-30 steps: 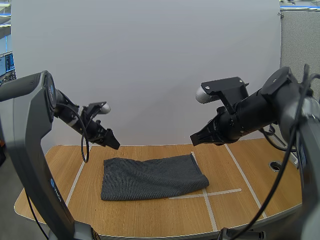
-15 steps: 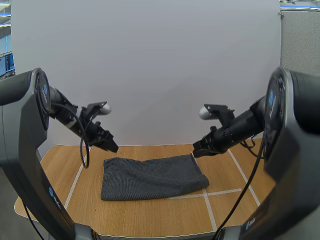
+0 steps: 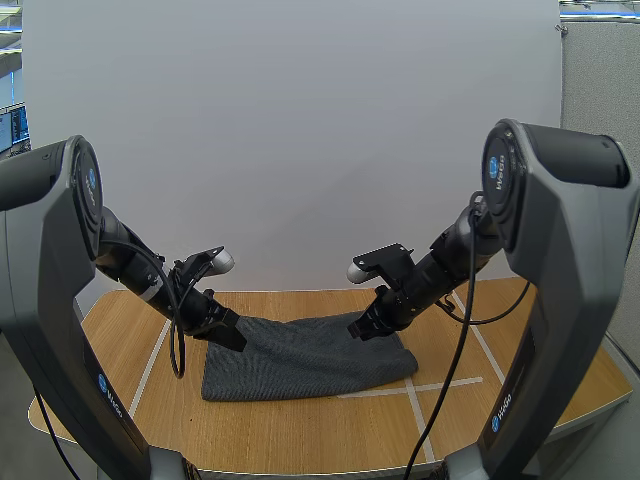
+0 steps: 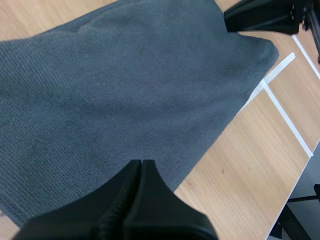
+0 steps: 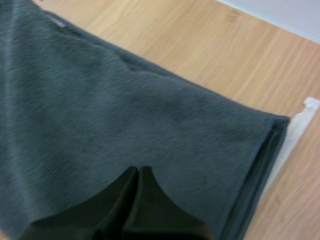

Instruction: Fold the towel

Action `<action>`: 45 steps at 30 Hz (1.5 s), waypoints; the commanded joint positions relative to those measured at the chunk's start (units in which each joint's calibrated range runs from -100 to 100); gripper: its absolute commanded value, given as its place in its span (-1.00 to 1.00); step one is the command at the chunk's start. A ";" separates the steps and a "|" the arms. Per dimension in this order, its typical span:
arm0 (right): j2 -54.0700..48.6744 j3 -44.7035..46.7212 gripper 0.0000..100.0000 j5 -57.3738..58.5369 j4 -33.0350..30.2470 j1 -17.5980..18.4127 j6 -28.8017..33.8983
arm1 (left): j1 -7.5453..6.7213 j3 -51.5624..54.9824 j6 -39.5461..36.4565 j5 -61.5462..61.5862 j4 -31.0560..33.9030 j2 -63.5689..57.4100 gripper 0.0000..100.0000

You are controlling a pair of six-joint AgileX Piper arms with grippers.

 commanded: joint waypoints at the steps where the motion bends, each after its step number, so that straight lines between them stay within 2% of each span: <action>1: 8.27 -7.37 -1.00 -5.35 2.59 0.63 -0.91 | -0.01 2.66 2.82 -6.73 -2.72 3.76 -1.00; 12: 13.98 -9.32 -1.00 -7.29 4.39 0.63 -2.25 | -0.09 2.66 4.45 -15.82 -3.19 13.86 -1.00; 17: 16.99 -9.32 -1.00 -14.33 4.44 0.63 -2.32 | -0.09 2.66 4.70 -16.84 -2.93 13.86 -1.00; 32: 17.94 -9.32 -1.00 -37.95 2.31 -0.59 -2.32 | -0.09 2.66 1.63 -19.72 4.65 13.86 -1.00; 34: 17.94 -9.32 -1.00 -36.65 2.19 -1.19 -2.32 | -0.09 2.66 1.63 -19.72 4.65 13.86 -1.00; 38: 16.64 -9.32 -1.00 -25.39 2.97 -2.21 -2.32 | -0.09 2.66 1.63 -19.72 4.33 13.86 -1.00; 45: 4.30 -8.65 -1.00 -0.58 1.42 -2.31 0.05 | -0.09 2.66 1.63 -19.72 4.57 13.86 -1.00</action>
